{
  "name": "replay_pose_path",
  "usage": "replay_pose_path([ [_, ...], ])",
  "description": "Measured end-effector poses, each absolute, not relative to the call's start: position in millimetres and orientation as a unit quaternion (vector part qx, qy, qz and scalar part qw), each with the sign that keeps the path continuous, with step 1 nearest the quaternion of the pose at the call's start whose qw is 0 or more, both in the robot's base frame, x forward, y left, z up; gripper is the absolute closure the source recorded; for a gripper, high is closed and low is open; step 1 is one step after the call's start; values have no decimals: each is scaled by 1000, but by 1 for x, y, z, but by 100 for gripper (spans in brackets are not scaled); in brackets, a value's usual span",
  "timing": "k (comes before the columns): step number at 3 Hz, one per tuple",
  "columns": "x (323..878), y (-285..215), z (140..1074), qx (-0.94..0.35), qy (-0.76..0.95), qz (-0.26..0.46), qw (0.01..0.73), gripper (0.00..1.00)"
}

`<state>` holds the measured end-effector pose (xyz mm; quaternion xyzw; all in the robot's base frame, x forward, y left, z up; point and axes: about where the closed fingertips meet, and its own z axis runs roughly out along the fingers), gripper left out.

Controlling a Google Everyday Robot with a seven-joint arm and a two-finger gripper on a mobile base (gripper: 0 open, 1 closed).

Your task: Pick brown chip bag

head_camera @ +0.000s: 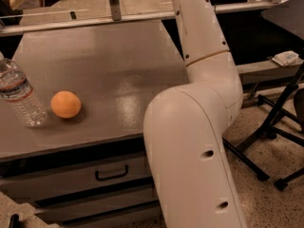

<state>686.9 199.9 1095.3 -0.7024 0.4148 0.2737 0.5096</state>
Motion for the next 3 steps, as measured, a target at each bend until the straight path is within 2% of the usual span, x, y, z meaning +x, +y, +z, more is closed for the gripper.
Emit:
replay_pose_path([
  [1, 687, 200, 1095, -702, 415, 274, 510, 100],
  [3, 689, 158, 1086, -673, 472, 267, 502, 100],
])
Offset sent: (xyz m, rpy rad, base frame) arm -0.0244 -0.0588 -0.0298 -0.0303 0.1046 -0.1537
